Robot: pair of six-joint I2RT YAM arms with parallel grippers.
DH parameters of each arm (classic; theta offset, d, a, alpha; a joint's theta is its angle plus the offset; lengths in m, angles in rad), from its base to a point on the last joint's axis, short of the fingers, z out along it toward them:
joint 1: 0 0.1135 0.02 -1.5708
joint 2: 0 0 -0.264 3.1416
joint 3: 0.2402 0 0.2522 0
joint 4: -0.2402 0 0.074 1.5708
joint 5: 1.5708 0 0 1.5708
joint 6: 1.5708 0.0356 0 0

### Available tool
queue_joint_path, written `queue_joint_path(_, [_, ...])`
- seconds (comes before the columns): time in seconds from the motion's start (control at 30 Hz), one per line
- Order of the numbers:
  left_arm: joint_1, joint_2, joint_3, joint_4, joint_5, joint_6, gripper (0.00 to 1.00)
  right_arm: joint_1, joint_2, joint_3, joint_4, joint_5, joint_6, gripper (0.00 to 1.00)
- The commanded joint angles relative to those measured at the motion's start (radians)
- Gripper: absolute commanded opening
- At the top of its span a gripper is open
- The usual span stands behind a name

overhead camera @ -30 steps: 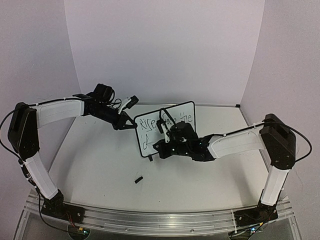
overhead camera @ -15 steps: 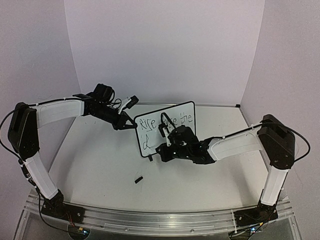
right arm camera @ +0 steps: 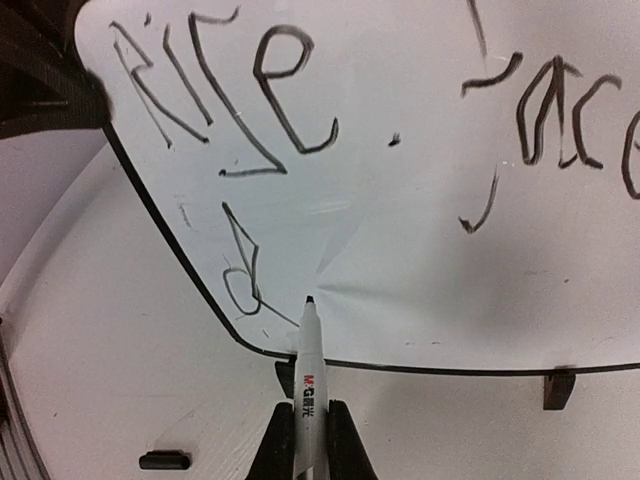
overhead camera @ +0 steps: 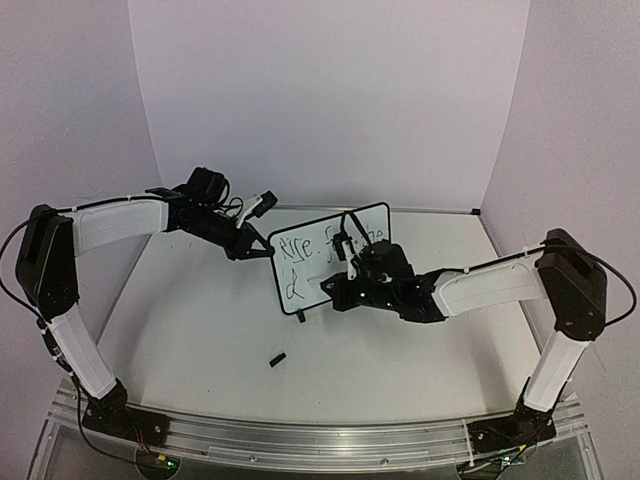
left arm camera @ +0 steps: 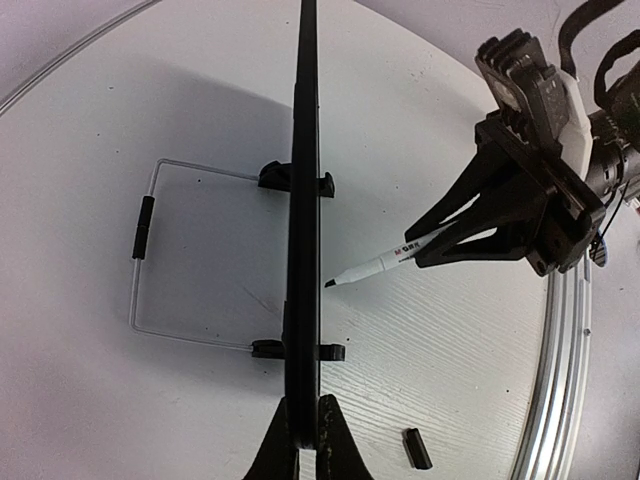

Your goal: Write a sentence on the whiteboard

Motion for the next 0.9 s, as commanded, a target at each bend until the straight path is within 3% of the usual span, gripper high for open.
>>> queue_joint_path(0.0, [-0.024,0.045,-0.015,-0.125,-0.065,0.037,0.0,-0.04,-0.01,0.005,0.072,-0.084,0.036,0.0])
queue_joint_path(0.2, [-0.024,0.047,-0.014,-0.126,-0.067,0.037,0.0,-0.056,0.019,0.027,0.093,-0.149,0.042,0.0])
queue_joint_path(0.87, [-0.025,0.058,-0.012,-0.126,-0.067,0.038,0.0,-0.066,0.071,0.012,0.071,-0.145,0.05,0.0])
